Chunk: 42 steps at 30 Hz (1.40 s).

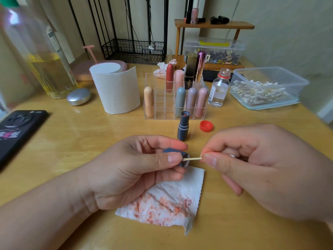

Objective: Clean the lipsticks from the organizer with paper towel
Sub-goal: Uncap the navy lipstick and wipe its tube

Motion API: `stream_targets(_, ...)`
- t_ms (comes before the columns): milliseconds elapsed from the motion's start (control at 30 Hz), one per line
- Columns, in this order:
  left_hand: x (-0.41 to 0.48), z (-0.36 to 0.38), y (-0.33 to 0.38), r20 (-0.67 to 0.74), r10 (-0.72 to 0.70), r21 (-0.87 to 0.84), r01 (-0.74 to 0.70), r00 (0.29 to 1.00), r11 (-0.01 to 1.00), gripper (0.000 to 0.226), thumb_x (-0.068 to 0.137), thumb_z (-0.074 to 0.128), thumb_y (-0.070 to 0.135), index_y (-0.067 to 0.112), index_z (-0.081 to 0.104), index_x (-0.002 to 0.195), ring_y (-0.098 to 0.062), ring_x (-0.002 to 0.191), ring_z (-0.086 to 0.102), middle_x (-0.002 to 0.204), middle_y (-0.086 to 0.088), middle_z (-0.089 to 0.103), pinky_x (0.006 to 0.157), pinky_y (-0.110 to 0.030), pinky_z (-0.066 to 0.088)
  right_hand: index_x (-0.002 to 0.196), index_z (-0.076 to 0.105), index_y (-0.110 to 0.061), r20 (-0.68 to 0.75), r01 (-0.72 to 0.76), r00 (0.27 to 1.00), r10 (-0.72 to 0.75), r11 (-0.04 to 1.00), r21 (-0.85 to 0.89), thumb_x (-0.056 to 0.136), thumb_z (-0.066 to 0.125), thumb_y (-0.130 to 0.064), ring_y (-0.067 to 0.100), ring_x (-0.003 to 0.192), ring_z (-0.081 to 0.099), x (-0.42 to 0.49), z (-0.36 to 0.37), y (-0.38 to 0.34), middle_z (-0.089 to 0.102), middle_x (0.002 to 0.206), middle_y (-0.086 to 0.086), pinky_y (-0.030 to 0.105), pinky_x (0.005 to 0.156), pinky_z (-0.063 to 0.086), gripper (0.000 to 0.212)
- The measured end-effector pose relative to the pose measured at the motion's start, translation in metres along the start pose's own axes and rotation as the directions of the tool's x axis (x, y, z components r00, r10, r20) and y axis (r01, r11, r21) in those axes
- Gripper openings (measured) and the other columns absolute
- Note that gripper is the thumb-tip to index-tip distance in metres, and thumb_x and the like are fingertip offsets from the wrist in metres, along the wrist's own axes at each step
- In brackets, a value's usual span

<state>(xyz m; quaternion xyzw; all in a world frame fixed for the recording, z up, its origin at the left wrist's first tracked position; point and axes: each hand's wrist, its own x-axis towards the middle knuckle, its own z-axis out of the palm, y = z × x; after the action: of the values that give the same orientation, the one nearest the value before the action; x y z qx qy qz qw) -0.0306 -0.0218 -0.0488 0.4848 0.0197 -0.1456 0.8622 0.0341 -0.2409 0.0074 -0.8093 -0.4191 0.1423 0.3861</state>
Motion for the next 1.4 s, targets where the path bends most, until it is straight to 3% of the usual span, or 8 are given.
stream_targets(300,0.0,0.0,0.0,0.059,0.0,0.056,-0.003,0.998,0.998,0.036,0.073,0.084,0.009,-0.003,0.07,0.105,-0.02,0.065,0.067,0.085,-0.02,0.064,0.062,-0.027,0.057,0.081,0.066,-0.029,0.002,0.036,0.999,-0.036,0.998,-0.041,0.085,0.057,-0.037,0.008,0.04,0.045,-0.001,0.002,0.001,0.055,0.047,-0.005,0.029,0.04,0.04,0.013)
stream_targets(500,-0.001,-0.002,0.0,0.098,0.017,0.038,-0.02,0.995,0.999,0.032,0.072,0.084,0.002,-0.001,0.07,0.1,-0.026,0.075,0.07,0.088,-0.02,0.067,0.071,-0.031,0.06,0.074,0.062,-0.029,0.016,0.079,0.997,-0.078,0.945,-0.319,0.086,0.057,-0.034,0.009,0.043,0.044,0.0,0.0,0.006,0.049,0.049,-0.01,0.013,0.04,0.028,0.015)
stream_targets(633,0.0,0.0,0.001,0.051,0.008,0.027,-0.009,0.999,1.0,0.026,0.072,0.086,0.009,0.0,0.071,0.092,-0.027,0.074,0.069,0.084,-0.021,0.065,0.069,-0.031,0.06,0.076,0.061,-0.03,-0.03,0.113,0.99,-0.135,0.916,-0.385,0.089,0.055,-0.033,0.01,0.047,0.047,0.0,0.0,0.005,0.048,0.051,-0.008,0.02,0.042,0.032,0.015)
stream_targets(733,0.001,0.001,0.001,0.025,-0.006,0.012,0.006,1.0,1.0,0.034,0.073,0.085,0.008,-0.002,0.069,0.101,-0.026,0.07,0.067,0.083,-0.019,0.064,0.065,-0.03,0.059,0.079,0.06,-0.031,-0.049,0.137,0.984,-0.171,0.904,-0.405,0.093,0.05,-0.036,0.009,0.052,0.05,0.001,0.001,0.006,0.051,0.055,-0.009,0.025,0.047,0.038,0.018)
stream_targets(900,0.001,0.007,0.001,0.033,-0.012,0.105,0.008,0.999,0.994,0.02,0.085,0.067,0.012,-0.004,0.068,0.097,-0.019,0.061,0.057,0.078,-0.016,0.062,0.057,-0.027,0.053,0.081,0.061,-0.032,-0.072,0.158,0.976,-0.206,0.894,-0.42,0.095,0.046,-0.038,0.009,0.056,0.051,0.002,0.0,0.004,0.054,0.059,-0.009,0.029,0.049,0.038,0.022)
stream_targets(1100,-0.001,0.003,0.0,0.068,0.011,0.064,-0.015,0.998,0.998,0.031,0.076,0.08,0.008,-0.001,0.069,0.104,-0.017,0.06,0.057,0.075,-0.014,0.058,0.057,-0.025,0.053,0.077,0.061,-0.031,-0.109,0.12,0.976,-0.19,0.88,-0.461,0.091,0.055,-0.033,0.01,0.053,0.052,0.001,-0.002,0.004,0.054,0.058,-0.01,0.032,0.044,0.042,0.016)
stream_targets(1200,-0.001,0.007,0.0,0.024,0.025,0.087,-0.027,0.999,0.996,0.029,0.075,0.073,0.0,0.001,0.072,0.103,-0.017,0.057,0.058,0.074,-0.014,0.061,0.056,-0.025,0.054,0.074,0.062,-0.031,-0.071,0.096,0.987,-0.141,0.894,-0.439,0.088,0.057,-0.033,0.005,0.054,0.053,-0.001,-0.001,0.003,0.056,0.061,-0.014,0.024,0.045,0.04,0.015)
stream_targets(1400,-0.003,0.01,0.0,0.003,0.04,0.153,-0.04,0.999,0.987,0.032,0.072,0.076,-0.008,0.004,0.075,0.102,-0.017,0.059,0.062,0.077,-0.013,0.066,0.058,-0.025,0.056,0.079,0.065,-0.029,-0.006,0.071,0.997,-0.073,0.983,-0.17,0.089,0.056,-0.033,0.004,0.043,0.055,-0.001,-0.003,0.0,0.06,0.05,-0.011,0.01,0.043,0.036,0.014)
